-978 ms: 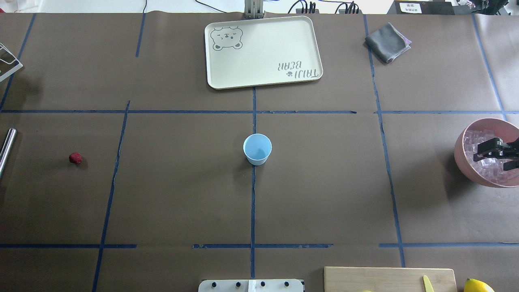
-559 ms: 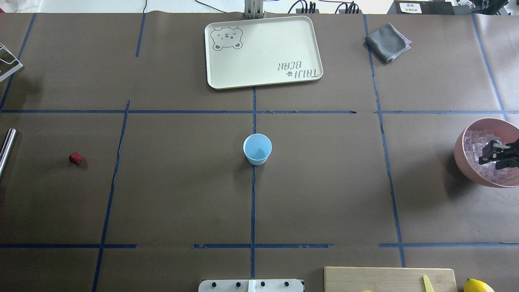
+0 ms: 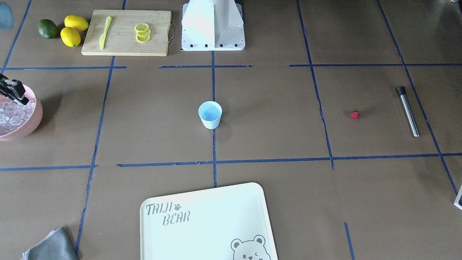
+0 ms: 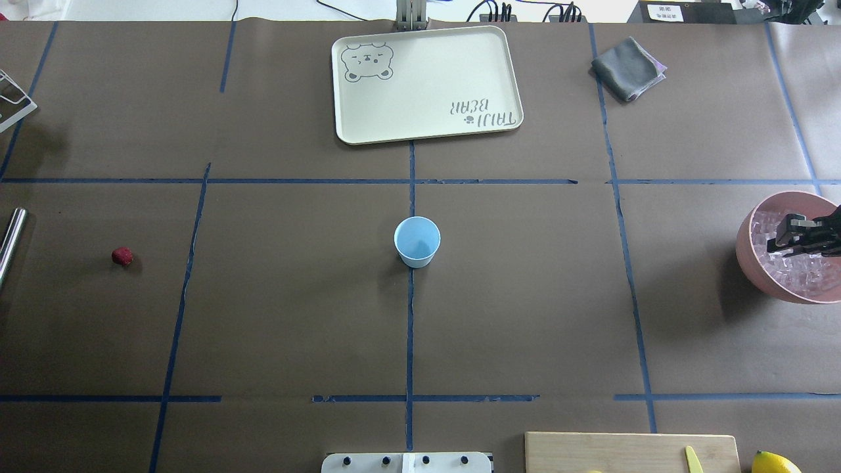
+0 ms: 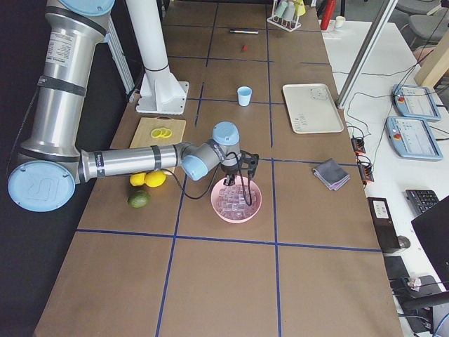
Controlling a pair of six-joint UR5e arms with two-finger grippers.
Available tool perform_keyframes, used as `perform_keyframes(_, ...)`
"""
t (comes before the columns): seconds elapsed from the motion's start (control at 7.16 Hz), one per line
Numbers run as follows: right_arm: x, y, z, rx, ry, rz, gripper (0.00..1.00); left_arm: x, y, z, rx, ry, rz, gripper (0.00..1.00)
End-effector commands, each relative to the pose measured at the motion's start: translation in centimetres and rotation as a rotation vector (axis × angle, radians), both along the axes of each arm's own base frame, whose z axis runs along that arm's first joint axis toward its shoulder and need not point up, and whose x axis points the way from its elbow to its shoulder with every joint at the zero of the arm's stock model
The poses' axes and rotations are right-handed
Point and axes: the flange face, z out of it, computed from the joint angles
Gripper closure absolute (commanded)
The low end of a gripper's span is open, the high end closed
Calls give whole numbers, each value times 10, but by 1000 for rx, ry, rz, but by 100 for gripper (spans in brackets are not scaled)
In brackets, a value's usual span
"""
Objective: Mash ice and strawberries in cup
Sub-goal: 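Lower the right gripper into the pink bowl and grasp an ice cube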
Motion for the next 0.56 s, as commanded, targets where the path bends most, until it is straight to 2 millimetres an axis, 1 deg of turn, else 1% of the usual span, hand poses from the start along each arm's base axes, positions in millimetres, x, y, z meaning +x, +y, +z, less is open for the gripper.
perform_keyframes(0.0, -17, -9, -87, 35, -137, 31, 100, 0, 0, 1, 25, -1, 2, 0)
perform_keyframes(0.14, -60, -23, -143, -33, -241, 56, 100, 0, 0, 1, 33, -2, 2, 0)
perform_keyframes(0.28, -103, -25, -188, -90, -311, 65, 100, 0, 0, 0, 33, 1, 2, 0)
perform_keyframes(0.42, -161, -17, -234, -140, -362, 71, 100, 0, 0, -3, 42, 4, 3, 0)
